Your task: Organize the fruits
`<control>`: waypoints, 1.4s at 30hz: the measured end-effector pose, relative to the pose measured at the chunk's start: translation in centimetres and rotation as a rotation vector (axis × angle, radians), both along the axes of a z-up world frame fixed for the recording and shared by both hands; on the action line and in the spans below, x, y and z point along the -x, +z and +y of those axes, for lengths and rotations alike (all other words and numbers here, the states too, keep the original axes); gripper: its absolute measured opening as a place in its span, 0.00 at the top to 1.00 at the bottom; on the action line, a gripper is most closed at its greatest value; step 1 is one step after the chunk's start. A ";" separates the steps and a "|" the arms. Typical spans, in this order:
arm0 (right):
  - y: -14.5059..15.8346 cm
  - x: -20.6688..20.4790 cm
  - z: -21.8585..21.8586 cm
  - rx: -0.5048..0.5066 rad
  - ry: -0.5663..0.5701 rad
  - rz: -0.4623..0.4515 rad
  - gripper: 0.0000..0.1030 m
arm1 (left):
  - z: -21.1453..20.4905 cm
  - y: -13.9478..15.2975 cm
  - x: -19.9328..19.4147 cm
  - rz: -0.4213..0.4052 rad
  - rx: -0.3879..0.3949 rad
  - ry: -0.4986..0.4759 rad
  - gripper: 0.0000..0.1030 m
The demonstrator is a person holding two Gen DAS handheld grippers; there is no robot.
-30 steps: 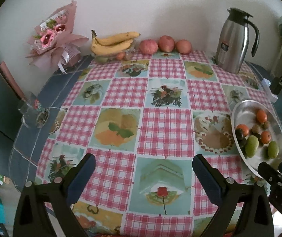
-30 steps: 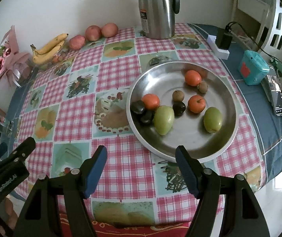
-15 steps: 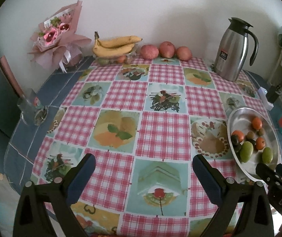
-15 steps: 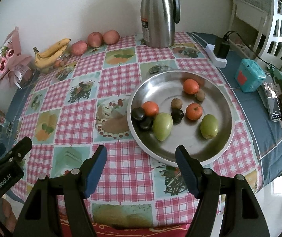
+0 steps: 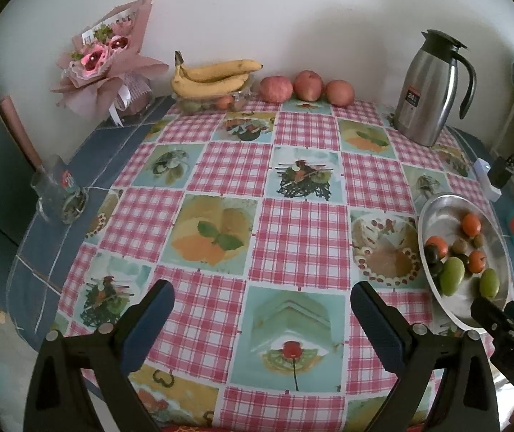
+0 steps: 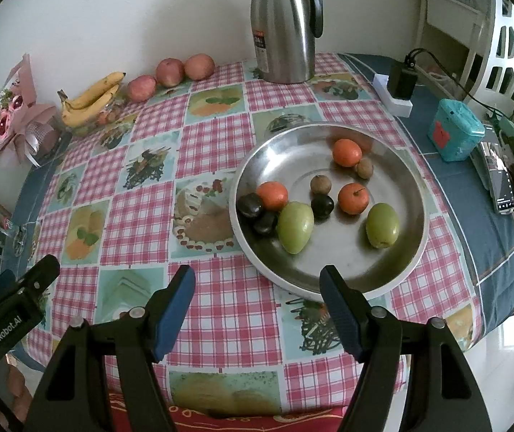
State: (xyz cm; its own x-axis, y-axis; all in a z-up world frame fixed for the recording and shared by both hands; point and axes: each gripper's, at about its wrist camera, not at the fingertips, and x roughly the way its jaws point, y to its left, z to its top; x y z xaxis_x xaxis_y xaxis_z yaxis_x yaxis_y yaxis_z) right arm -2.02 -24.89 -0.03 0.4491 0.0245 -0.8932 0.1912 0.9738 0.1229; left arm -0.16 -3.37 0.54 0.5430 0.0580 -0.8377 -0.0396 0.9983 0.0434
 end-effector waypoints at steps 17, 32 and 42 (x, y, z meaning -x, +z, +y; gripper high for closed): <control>0.2 0.0 0.0 0.009 0.001 -0.003 0.30 | -0.1 0.1 0.0 -0.002 -0.015 -0.005 0.03; 0.1 0.0 0.1 0.004 -0.005 -0.004 0.30 | -0.2 0.0 0.1 0.000 -0.016 -0.006 0.03; 0.1 -0.1 0.1 -0.002 -0.003 0.000 0.30 | -0.2 0.2 0.0 -0.001 -0.022 -0.016 0.03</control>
